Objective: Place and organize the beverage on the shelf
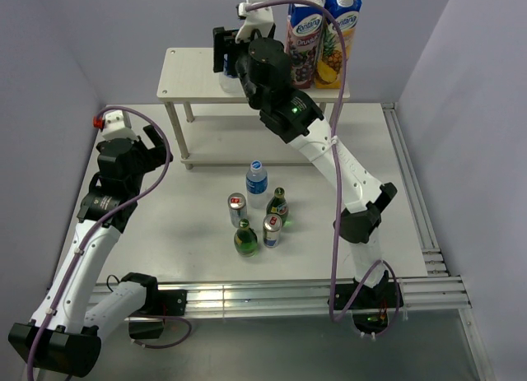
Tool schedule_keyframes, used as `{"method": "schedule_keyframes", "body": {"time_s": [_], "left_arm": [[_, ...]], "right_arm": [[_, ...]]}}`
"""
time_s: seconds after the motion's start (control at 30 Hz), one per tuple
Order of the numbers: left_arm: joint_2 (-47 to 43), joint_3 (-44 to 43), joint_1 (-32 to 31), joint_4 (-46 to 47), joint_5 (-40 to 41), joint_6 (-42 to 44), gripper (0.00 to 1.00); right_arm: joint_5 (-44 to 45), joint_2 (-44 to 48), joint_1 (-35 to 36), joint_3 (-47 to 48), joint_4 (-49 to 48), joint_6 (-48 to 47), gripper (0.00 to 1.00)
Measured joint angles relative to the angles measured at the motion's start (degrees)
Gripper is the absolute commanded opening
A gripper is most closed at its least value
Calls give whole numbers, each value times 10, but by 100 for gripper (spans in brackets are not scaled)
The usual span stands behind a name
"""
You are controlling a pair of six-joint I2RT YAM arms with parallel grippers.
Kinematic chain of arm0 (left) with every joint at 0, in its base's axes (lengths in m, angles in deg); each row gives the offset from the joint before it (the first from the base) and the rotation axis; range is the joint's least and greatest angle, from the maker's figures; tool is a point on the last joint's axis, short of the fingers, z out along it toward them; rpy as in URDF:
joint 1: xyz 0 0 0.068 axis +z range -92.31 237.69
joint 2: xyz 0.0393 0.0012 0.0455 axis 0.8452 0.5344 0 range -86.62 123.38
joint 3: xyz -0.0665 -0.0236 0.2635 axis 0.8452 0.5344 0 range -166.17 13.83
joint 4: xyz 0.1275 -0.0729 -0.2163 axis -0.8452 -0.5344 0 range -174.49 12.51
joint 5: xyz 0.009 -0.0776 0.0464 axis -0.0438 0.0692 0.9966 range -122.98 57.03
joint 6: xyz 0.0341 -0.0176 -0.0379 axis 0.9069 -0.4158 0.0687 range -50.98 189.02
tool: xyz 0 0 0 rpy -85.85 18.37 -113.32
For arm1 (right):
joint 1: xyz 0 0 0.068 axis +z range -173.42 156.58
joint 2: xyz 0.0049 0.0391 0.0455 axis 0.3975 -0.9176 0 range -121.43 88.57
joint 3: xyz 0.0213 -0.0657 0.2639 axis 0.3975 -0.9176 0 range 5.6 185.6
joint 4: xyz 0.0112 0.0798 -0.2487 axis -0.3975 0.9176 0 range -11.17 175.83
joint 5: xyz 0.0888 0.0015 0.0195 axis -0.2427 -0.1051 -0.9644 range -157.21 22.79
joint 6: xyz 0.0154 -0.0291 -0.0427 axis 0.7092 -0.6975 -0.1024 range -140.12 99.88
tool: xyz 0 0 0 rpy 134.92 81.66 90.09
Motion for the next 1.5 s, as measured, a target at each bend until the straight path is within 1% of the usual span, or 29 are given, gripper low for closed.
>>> {"method": "schedule_keyframes", "body": {"time_s": [0.17,0.37,0.4,0.43,0.47,0.53,0.57,0.67,0.77,0.83,0.93,1.0,1.07,1.3,1.5], "left_arm": [[0,0,0,0,-3,0,96],[0,0,1,0,-4,0,96],[0,0,1,0,-4,0,96],[0,0,1,0,-4,0,96],[0,0,1,0,-4,0,96],[0,0,1,0,-4,0,96],[0,0,1,0,-4,0,96],[0,0,1,-1,-4,0,96],[1,0,1,-2,-4,0,96],[2,0,1,-2,-4,0,96],[2,0,1,-2,-4,0,96],[2,0,1,-2,-4,0,96],[3,0,1,-2,-4,0,96],[4,0,1,-2,-4,0,96],[4,0,1,-3,-4,0,96]], "right_arm": [[3,0,-4,10,-45,-3,76],[2,-2,-20,10,-75,1,74],[0,-3,-24,10,-80,3,69],[0,-5,-29,10,-85,5,65],[-1,-7,-32,10,-89,10,57],[-9,-15,-39,10,-115,26,47],[-10,-19,-40,10,-124,25,36],[-13,-30,-47,10,-147,26,22],[-18,-41,-51,10,-171,30,23],[-22,-47,-52,12,-184,30,21],[-28,-61,-53,27,-189,30,16],[-33,-67,-53,31,-195,30,10],[-38,-68,-53,31,-198,30,0],[-43,-64,-53,28,-197,19,0],[-42,-24,-53,-3,-172,-3,0]]}}
